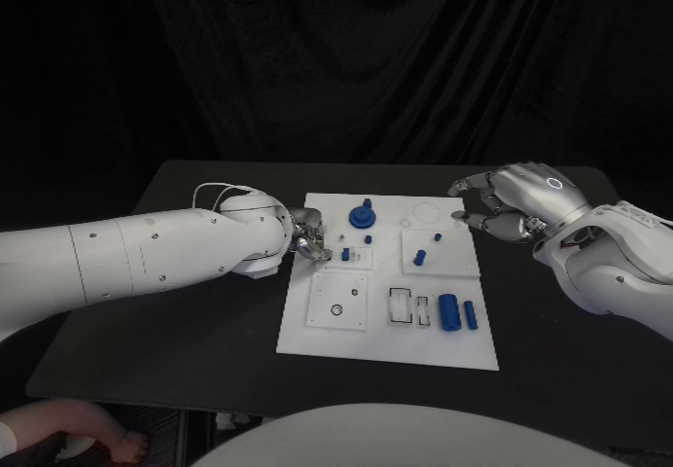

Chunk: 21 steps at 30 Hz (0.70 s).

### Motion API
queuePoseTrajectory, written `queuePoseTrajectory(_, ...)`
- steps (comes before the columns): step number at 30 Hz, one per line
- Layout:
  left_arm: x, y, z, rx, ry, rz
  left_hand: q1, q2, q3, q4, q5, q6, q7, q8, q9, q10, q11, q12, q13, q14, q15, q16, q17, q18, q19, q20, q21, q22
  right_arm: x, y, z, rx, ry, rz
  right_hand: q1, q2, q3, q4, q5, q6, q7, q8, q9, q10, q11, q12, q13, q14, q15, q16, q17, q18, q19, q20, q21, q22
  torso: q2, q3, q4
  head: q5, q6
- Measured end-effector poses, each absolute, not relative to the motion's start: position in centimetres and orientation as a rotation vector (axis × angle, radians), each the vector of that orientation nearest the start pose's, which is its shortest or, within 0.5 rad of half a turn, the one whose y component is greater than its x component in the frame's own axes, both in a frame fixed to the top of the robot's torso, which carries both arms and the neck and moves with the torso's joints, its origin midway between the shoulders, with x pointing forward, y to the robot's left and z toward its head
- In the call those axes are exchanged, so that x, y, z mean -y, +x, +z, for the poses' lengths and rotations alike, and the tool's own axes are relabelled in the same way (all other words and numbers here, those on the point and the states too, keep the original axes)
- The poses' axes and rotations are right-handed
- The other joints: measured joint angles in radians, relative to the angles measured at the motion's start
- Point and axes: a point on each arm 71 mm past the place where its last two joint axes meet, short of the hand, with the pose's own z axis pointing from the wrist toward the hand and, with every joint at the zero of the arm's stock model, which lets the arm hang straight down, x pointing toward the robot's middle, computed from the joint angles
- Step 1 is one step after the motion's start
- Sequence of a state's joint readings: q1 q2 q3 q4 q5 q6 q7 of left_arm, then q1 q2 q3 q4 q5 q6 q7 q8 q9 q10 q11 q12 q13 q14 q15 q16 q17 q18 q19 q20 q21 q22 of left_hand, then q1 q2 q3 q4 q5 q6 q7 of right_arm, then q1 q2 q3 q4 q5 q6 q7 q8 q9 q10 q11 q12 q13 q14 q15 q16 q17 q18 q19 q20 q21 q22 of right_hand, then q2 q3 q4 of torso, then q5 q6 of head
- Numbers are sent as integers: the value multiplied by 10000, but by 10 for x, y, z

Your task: Assemble the parts on the task board

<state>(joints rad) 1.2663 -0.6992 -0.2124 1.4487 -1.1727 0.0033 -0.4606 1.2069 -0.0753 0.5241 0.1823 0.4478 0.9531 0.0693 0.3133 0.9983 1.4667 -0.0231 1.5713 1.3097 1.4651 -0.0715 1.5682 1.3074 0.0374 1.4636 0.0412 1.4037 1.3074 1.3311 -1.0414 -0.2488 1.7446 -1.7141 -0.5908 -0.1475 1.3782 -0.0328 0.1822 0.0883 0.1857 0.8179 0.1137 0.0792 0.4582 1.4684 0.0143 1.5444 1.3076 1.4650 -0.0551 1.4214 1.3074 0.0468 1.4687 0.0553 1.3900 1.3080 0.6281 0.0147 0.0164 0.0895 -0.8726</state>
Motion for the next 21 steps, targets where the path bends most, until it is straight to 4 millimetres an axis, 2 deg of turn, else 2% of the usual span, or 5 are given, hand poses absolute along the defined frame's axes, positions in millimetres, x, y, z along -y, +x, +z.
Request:
queuePoseTrajectory(6,-173,481,-249,-22459,-70,-3777,-265,68,-69,86,0,53,-54,-58,0,0,0,0,0,0,0,0,0,0,0,0,-64,0,230,431,-164,-14015,-3479,5470,0,0,27,28,121,72,1,0,-37,0,0,-35,0,0,0,0,0,-1,0,0,0,-1,-2,-12,0,-1,0)
queuePoseTrajectory(9,-173,481,-250,-22484,-78,-3766,-551,78,-237,253,0,246,-249,-76,6,0,0,0,0,0,0,0,0,0,0,0,-102,0,230,431,-165,-14041,-3481,5454,0,0,27,28,157,71,1,0,-45,0,0,-35,0,0,0,0,0,0,0,0,0,-1,-2,-13,1,-13,0)
queuePoseTrajectory(14,-172,482,-250,-22513,-64,-3776,-656,101,-299,315,-77,300,-303,-116,10,0,0,0,0,0,0,0,0,0,0,0,-104,0,230,432,-165,-14090,-3492,5436,38,38,27,28,202,71,1,0,-57,0,0,-35,0,0,0,0,0,0,0,0,0,-2,-1,-14,4,-15,0)
queuePoseTrajectory(16,-173,482,-250,-22526,-61,-3772,-667,112,-356,327,-193,302,-305,-153,7,0,0,0,0,0,0,0,0,0,0,0,-140,0,230,432,-165,-14105,-3495,5428,38,38,27,27,229,71,1,0,-57,0,0,-35,0,0,0,0,0,0,0,0,0,-2,0,-14,3,-15,0)
queuePoseTrajectory(21,-173,483,-251,-22540,-63,-3794,-1189,284,-824,643,-971,330,-261,-389,-75,0,1,0,0,0,0,0,0,-1,0,0,-229,0,230,432,-166,-14151,-3504,5406,38,38,55,55,229,108,-36,0,-56,0,0,-34,0,0,0,1,0,0,0,0,-39,-2,8,-17,-5,3,0)
